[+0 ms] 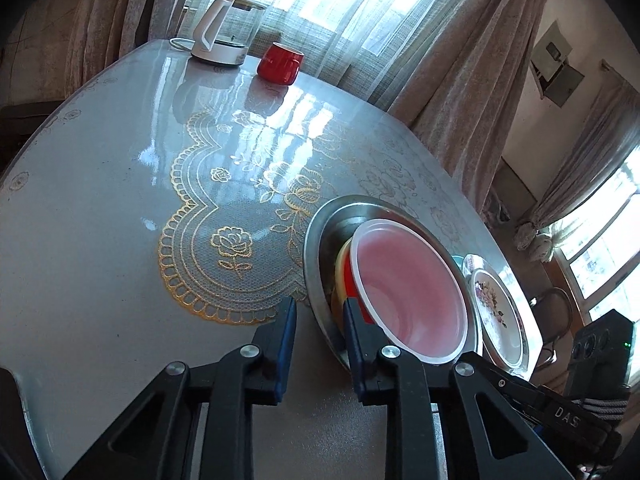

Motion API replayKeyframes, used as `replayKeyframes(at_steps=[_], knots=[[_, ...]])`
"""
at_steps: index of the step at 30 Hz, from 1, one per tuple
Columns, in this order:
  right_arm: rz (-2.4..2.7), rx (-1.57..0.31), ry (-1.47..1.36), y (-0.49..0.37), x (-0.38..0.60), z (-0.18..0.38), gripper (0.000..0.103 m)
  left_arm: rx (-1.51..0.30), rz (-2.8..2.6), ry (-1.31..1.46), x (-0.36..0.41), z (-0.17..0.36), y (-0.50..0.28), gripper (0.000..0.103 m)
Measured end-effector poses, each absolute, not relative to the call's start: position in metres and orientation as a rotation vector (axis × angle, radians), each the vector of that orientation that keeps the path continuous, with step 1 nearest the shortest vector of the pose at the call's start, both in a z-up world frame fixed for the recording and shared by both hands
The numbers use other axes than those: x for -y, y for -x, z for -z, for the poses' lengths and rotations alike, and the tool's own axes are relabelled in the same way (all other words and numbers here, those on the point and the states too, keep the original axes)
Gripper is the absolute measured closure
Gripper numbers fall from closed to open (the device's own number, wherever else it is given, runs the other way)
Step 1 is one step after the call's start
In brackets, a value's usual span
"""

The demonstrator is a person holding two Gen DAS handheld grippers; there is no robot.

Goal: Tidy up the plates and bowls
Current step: 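Close both grippers on the rim of the steel bowl, then carry the nested steel bowl with both grippers over the plate stack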

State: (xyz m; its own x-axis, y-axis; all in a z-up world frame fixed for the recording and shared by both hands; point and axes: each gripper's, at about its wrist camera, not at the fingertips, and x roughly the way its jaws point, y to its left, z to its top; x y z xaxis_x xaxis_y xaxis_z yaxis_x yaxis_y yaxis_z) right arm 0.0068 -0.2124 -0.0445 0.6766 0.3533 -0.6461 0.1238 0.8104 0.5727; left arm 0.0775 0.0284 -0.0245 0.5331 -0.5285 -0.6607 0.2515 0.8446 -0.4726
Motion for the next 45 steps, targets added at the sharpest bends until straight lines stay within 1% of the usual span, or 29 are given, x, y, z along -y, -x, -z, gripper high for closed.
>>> replayKeyframes(at_steps=[15, 16, 18, 23, 27, 31, 32, 33, 35, 40, 42, 45], knots=[[-0.145, -0.875, -0.612, -0.022, 0.202, 0.046, 0.067, -0.889, 0.562, 0.225, -0.018, 0.025, -0.075, 0.078], [-0.152, -0.873, -0.605, -0.022, 0.201, 0.046, 0.07, -0.887, 0.564, 0.208, -0.015, 0.024, -0.073, 0.079], [-0.177, -0.878, -0.621, -0.022, 0.2, 0.047, 0.071, -0.881, 0.562, 0.184, -0.013, 0.023, -0.07, 0.078], [-0.211, -0.885, -0.689, -0.023, 0.205, 0.054, 0.071, -0.914, 0.59, 0.228, -0.016, 0.027, -0.075, 0.078], [-0.204, -0.896, -0.665, -0.024, 0.2, 0.052, 0.07, -0.91, 0.579, 0.207, -0.011, 0.027, -0.074, 0.077], [-0.204, -0.907, -0.665, -0.025, 0.2, 0.052, 0.069, -0.93, 0.573, 0.245, -0.015, 0.028, -0.078, 0.078], [-0.204, -0.907, -0.666, -0.026, 0.201, 0.052, 0.069, -0.928, 0.563, 0.248, -0.016, 0.028, -0.079, 0.078], [-0.202, -0.906, -0.665, -0.026, 0.201, 0.052, 0.069, -0.93, 0.552, 0.249, -0.018, 0.028, -0.081, 0.075], [-0.197, -0.904, -0.669, -0.025, 0.202, 0.052, 0.069, -0.94, 0.529, 0.257, -0.02, 0.028, -0.086, 0.073], [-0.197, -0.911, -0.661, -0.026, 0.2, 0.051, 0.069, -0.946, 0.516, 0.206, -0.011, 0.028, -0.091, 0.076], [-0.201, -0.913, -0.655, -0.028, 0.199, 0.051, 0.069, -0.941, 0.523, 0.187, -0.007, 0.028, -0.09, 0.08], [-0.203, -0.923, -0.667, -0.031, 0.2, 0.053, 0.069, -0.915, 0.509, 0.117, 0.0, 0.027, -0.087, 0.079]])
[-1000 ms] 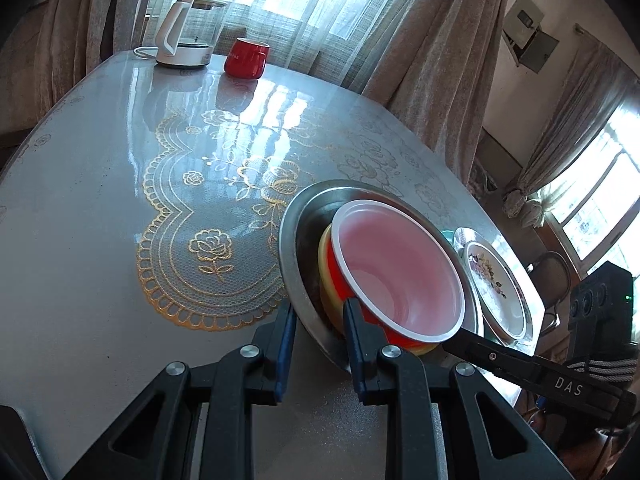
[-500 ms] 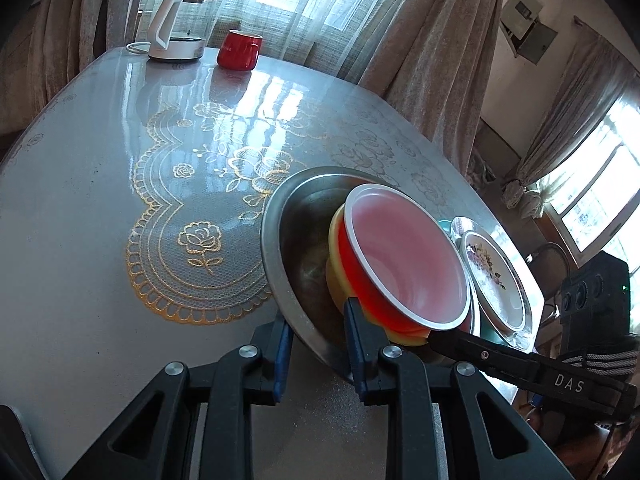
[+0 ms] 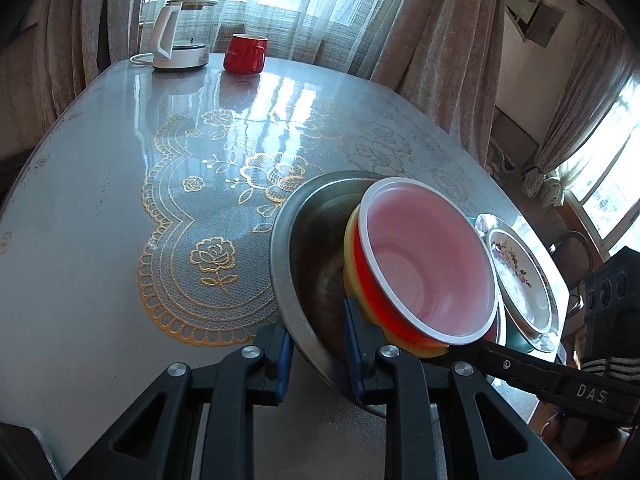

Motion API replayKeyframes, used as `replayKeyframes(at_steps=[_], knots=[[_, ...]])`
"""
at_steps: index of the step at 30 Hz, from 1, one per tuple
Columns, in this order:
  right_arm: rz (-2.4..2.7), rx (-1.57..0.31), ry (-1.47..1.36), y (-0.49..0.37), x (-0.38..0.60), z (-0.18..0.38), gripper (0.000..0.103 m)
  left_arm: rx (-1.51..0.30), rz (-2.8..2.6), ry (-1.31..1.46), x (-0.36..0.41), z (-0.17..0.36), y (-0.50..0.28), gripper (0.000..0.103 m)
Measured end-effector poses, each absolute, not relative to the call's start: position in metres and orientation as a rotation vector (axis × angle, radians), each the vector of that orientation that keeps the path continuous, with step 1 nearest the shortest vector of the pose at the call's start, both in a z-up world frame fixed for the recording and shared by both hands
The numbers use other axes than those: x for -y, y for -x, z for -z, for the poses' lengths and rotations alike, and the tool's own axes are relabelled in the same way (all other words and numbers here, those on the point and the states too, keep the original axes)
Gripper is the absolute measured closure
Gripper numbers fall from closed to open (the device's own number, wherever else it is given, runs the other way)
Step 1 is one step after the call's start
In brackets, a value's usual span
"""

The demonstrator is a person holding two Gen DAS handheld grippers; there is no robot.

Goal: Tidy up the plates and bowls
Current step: 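Carry the nested steel bowl with both grippers over the plate stack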

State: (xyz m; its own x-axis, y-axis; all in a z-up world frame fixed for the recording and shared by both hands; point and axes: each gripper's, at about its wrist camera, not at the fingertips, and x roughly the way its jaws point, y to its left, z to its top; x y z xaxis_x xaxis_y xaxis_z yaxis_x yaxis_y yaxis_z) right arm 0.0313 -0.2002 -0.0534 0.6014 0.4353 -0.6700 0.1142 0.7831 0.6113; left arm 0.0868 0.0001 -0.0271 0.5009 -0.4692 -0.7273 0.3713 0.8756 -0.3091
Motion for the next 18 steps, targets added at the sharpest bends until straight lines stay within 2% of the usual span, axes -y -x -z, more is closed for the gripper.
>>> replayKeyframes(at_steps=[4, 18], knots=[[-0.189, -0.936, -0.649, -0.035, 0.201, 0.057, 0.069, -0.923, 0.543, 0.125, -0.003, 0.028, -0.09, 0.08], [-0.154, -0.897, -0.598, -0.022, 0.202, 0.052, 0.081, -0.845, 0.561, 0.07, -0.001, 0.021, -0.068, 0.08]])
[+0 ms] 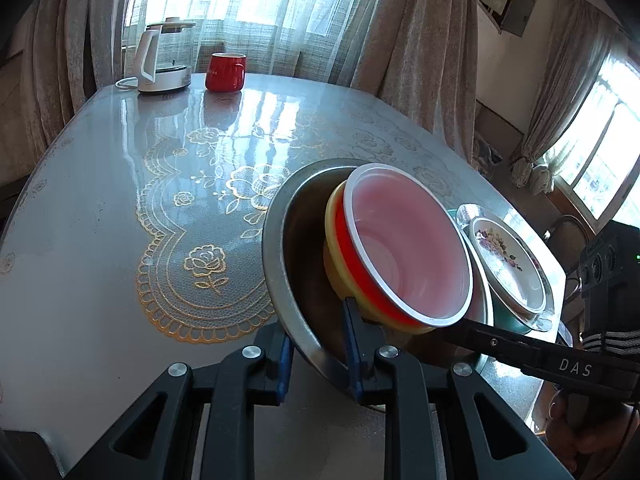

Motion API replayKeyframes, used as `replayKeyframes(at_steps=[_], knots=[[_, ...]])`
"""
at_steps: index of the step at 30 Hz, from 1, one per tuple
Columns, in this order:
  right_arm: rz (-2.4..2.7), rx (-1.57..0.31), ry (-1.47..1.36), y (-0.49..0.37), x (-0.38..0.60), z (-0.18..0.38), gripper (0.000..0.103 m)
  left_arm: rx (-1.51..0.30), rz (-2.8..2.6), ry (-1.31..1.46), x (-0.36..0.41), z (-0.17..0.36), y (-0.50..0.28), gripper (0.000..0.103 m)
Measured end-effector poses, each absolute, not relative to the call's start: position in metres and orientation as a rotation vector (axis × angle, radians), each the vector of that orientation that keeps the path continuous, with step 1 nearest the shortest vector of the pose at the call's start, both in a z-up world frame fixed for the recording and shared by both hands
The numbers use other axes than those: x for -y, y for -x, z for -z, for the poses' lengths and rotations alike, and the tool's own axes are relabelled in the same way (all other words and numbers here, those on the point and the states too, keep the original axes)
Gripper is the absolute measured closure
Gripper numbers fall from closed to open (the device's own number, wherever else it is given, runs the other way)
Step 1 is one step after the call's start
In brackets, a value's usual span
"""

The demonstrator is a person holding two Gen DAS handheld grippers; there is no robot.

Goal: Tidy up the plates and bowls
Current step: 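Carry the nested steel bowl with both grippers over the plate stack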

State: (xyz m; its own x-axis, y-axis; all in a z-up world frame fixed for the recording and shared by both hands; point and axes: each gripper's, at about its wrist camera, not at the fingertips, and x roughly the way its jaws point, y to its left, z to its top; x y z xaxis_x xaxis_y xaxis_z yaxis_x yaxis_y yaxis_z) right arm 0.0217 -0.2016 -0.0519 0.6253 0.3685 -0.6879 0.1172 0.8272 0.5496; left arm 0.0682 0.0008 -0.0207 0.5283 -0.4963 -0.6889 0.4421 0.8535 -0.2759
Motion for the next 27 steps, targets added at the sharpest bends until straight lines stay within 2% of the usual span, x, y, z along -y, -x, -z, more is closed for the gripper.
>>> replayKeyframes(at_steps=[17, 27], knots=[[-0.146, -0.793, -0.581, -0.003, 0.218, 0.027, 0.081, -0.772, 0.614, 0.086, 0.015, -0.002, -0.07, 0.08], [-0.083, -0.73, -0.599, 0.022, 0.244, 0.01, 0.081, -0.754, 0.706, 0.095, 0.053, -0.016, -0.074, 0.081]])
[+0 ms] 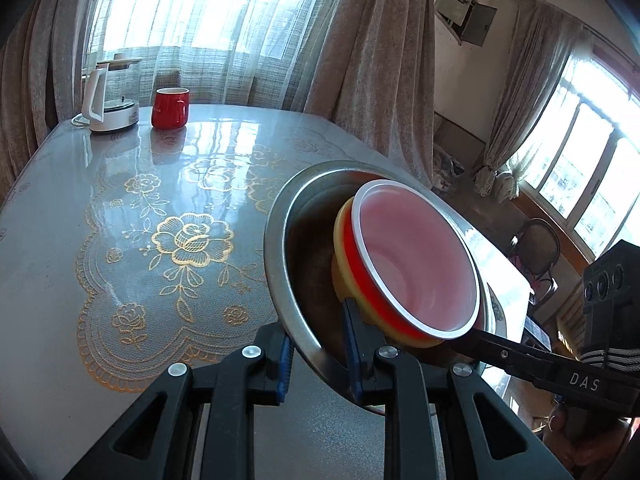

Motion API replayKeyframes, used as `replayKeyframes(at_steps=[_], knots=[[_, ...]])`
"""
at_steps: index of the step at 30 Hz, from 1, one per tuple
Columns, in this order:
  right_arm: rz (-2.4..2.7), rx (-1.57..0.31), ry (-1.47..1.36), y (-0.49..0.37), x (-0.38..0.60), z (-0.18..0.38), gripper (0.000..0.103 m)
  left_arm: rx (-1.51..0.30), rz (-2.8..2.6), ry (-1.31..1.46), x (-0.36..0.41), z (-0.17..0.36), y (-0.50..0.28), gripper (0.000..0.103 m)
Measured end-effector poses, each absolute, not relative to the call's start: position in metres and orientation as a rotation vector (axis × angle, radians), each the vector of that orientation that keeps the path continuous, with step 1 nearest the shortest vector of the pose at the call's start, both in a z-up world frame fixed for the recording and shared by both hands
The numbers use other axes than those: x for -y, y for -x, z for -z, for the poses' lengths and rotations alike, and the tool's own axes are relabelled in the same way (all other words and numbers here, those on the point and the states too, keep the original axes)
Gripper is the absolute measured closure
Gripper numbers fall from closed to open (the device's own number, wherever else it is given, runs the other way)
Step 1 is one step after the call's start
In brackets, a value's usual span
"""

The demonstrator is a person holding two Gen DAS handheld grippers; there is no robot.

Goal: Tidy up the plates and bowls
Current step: 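Carry the nested steel bowl with both grippers over the plate stack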

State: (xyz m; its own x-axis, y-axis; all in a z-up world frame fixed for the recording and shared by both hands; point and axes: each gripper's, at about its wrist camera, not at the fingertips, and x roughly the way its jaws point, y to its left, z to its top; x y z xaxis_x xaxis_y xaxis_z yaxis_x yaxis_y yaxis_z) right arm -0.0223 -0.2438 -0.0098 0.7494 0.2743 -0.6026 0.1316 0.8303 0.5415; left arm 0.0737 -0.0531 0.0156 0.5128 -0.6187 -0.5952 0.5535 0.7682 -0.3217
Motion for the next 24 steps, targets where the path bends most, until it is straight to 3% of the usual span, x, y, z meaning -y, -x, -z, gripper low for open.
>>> replayKeyframes(at_steps=[24], knots=[[0.088, -0.654, -0.721, 0.075, 0.319, 0.008, 0.081, -0.831, 0.84, 0.063, 0.154, -0.014, -0.078, 0.08]])
